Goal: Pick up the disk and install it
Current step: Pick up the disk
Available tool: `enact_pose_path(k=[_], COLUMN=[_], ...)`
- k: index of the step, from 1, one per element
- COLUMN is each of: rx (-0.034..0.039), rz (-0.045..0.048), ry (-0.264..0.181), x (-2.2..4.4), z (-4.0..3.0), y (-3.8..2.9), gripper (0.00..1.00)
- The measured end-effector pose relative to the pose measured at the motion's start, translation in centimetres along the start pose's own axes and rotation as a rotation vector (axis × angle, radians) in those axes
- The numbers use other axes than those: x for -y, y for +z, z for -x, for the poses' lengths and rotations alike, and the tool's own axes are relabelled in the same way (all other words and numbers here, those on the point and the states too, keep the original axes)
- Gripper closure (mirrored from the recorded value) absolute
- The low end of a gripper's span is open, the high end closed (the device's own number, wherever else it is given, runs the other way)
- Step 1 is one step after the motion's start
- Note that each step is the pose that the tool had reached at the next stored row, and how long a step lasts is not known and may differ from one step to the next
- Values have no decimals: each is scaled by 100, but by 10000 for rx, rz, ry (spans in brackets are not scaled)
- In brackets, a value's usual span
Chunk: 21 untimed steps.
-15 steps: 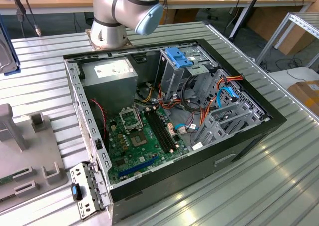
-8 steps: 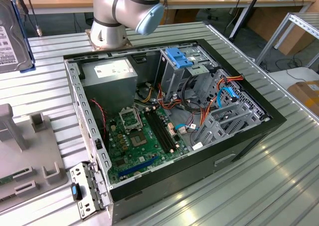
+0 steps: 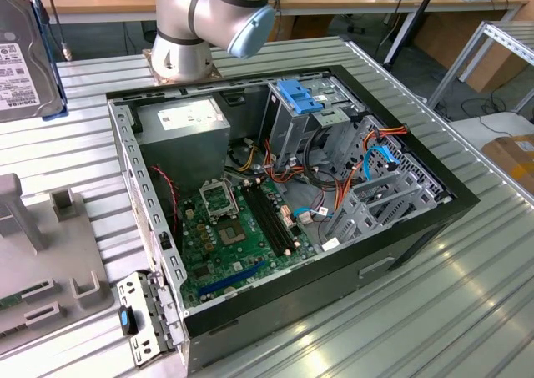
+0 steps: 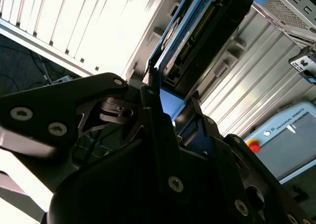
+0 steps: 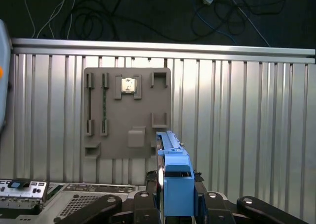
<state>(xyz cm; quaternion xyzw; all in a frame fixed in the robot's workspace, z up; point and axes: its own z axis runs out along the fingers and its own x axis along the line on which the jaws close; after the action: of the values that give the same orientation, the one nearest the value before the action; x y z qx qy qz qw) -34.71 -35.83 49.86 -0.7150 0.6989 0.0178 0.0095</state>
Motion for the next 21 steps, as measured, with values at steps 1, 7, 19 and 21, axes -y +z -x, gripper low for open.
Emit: enact_pose_path(k=[1,7,19,21], rx=[0,1,0,0], rz=[0,-1,0,0], ry=[0,0,1,0], x=[26,180,466,467], z=[-1,-4,-10,-10], y=[0,-2,-6,-6], gripper=[64,64,64,64])
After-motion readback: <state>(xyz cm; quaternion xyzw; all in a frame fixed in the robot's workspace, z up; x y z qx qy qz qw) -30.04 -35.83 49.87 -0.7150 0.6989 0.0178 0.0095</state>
